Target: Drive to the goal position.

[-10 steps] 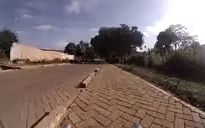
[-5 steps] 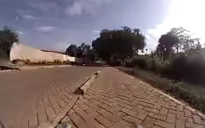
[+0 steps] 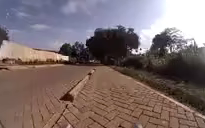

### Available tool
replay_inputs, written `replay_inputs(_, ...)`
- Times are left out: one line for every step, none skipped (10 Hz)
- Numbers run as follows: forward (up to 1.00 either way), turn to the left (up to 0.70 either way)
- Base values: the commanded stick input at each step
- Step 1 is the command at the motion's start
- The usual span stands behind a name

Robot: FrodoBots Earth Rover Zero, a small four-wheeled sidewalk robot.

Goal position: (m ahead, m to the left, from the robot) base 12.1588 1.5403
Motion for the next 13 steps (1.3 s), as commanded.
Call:
replay_inputs(0.7, 0.0)
replay_inputs(0.7, 0.0)
replay_inputs(0.7, 0.0)
replay_inputs(0.7, 0.0)
replay_inputs(0.7, 0.0)
replay_inputs(0.7, 0.0)
replay_inputs(0.7, 0.0)
replay_inputs(0.7, 0.0)
replay_inputs(0.7, 0.0)
replay_inputs(0.7, 0.0)
replay_inputs(0.7, 0.0)
replay_inputs(0.7, 0.0)
replay_inputs(0.7, 0.0)
